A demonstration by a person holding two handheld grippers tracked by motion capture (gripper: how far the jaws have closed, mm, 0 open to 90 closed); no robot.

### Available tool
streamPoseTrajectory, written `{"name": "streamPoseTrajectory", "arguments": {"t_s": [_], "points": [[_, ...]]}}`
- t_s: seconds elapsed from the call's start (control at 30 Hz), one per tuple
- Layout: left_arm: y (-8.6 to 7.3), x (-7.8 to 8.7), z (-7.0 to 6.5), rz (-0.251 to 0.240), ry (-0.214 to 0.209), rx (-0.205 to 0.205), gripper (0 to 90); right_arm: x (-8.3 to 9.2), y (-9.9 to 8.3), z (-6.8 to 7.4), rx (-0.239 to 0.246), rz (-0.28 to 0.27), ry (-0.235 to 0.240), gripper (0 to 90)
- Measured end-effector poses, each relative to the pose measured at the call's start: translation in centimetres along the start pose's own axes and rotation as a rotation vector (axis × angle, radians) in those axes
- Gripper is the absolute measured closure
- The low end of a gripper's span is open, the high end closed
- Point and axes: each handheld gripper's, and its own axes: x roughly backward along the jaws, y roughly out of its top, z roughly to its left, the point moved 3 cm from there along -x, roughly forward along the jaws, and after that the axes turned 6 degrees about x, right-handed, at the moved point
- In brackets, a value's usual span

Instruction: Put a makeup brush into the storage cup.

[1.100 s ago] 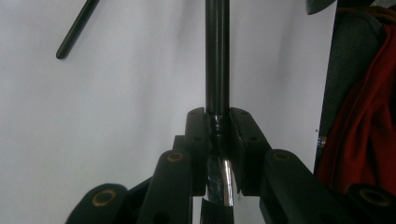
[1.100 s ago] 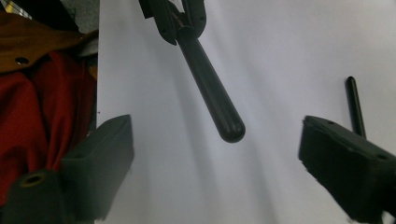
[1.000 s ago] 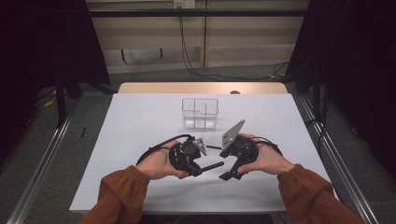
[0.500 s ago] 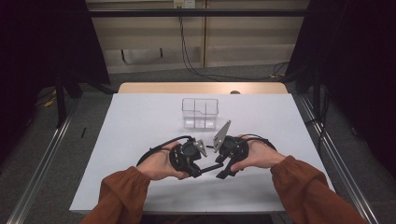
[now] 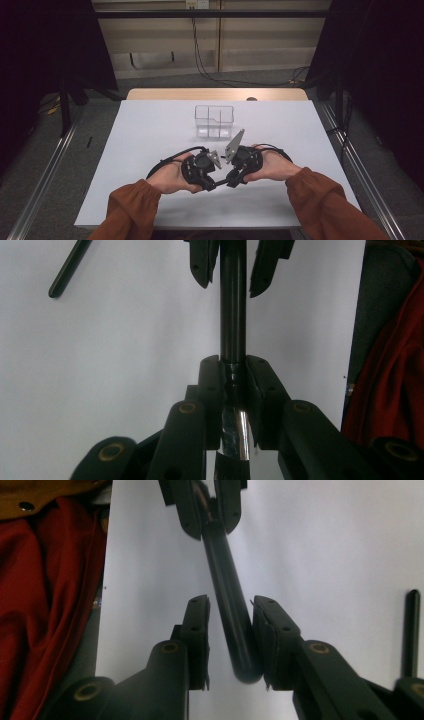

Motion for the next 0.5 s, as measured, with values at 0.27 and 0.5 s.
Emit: {"name": "streamPoseTrajectory", "arguments": {"t_s": [0.27,0.5], "points": [[-0.25,0.05,0.07,-0.009,0.005,-0.004,78.1,-0.29,-0.04,-0.05,0.018,-0.001,0.018,77.1],[-0.34,0.08,0.26,-0.020,0.016,-0.034,76.8,-0.31,-0.07,-0.12,0.017,-0.018,0.043,79.8]]}}
